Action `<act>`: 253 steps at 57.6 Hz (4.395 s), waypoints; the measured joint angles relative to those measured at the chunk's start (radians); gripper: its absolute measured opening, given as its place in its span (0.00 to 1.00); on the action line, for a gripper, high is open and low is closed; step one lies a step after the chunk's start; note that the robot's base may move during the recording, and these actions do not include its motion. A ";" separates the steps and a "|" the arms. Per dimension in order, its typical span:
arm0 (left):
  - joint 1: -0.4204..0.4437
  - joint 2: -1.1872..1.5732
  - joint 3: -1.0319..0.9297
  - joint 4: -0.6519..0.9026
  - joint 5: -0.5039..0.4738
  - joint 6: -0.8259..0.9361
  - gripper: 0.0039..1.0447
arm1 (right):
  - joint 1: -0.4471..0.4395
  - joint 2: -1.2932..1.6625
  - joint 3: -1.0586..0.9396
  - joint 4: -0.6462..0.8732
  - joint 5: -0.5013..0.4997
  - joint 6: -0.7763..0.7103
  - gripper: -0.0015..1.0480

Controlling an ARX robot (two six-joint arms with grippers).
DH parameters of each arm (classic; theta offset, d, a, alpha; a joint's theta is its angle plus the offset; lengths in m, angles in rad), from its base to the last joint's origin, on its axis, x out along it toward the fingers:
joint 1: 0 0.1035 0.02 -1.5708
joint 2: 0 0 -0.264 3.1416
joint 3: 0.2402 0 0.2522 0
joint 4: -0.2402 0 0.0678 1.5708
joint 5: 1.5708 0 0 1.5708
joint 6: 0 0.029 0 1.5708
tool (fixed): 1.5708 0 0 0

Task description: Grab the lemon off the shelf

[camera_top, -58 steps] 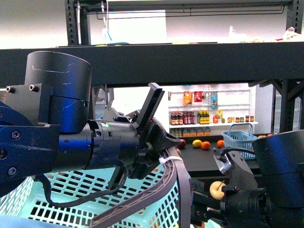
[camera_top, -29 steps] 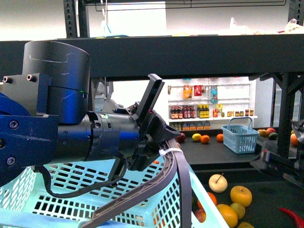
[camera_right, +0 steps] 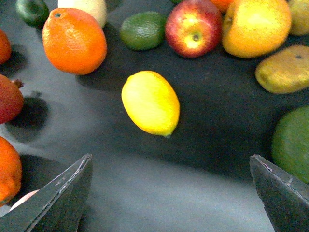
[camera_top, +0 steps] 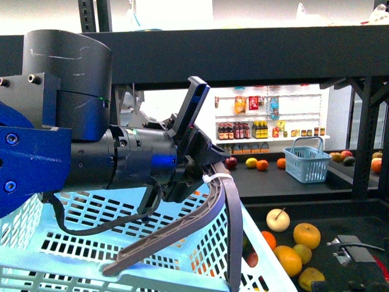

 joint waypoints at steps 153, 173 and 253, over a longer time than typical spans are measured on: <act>0.000 0.000 0.000 0.000 -0.001 -0.001 0.11 | 0.229 -0.623 -0.291 -0.014 0.059 0.275 0.62; 0.000 0.000 0.000 0.000 0.003 -0.001 0.11 | 0.297 -0.558 -0.294 0.006 0.076 0.311 0.85; 0.000 0.002 -0.002 0.000 0.002 -0.010 0.11 | 0.298 -2.388 -1.199 -0.640 0.577 0.089 0.21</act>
